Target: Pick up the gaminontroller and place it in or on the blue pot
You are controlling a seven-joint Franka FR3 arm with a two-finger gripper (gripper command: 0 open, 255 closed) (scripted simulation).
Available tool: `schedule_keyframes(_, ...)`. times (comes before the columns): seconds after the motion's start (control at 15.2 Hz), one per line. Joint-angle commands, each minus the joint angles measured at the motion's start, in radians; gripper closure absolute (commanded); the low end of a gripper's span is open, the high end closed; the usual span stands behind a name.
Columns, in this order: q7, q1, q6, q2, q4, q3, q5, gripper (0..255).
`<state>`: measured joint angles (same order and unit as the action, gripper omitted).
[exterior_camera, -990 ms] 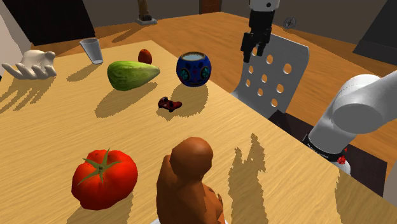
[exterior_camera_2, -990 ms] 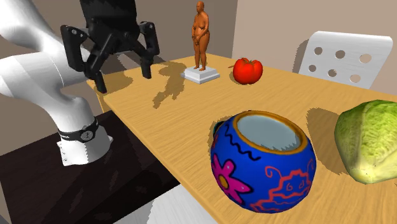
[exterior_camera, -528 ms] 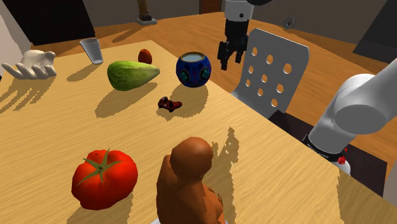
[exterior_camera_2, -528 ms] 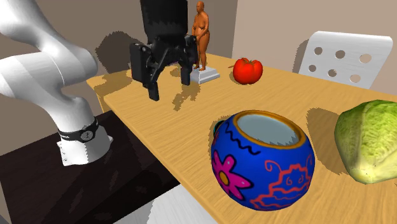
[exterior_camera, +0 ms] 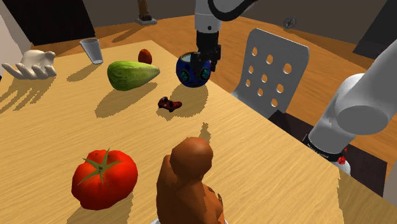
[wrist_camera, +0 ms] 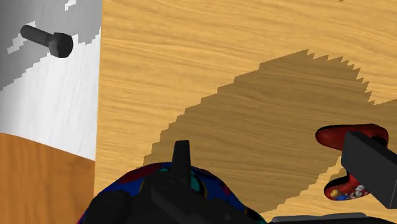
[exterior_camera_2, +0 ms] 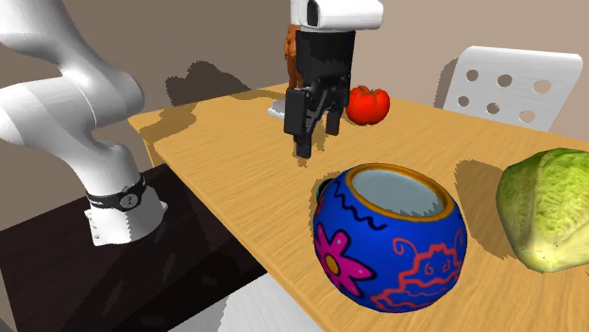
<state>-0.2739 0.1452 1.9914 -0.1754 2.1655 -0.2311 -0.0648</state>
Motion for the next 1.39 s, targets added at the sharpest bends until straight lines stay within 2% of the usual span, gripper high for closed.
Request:
schedule_keyframes(0.0, -0.026, 0.011, 0.022, 0.073, -0.057, -0.021, 0.013, 0)
schedule_keyframes(0.66, -0.157, 0.097, 0.054, 0.419, -0.384, -0.087, 0.127, 0)
schedule_keyframes(1.32, -0.169, 0.105, 0.143, 0.465, -0.340, -0.082, 0.145, 0)
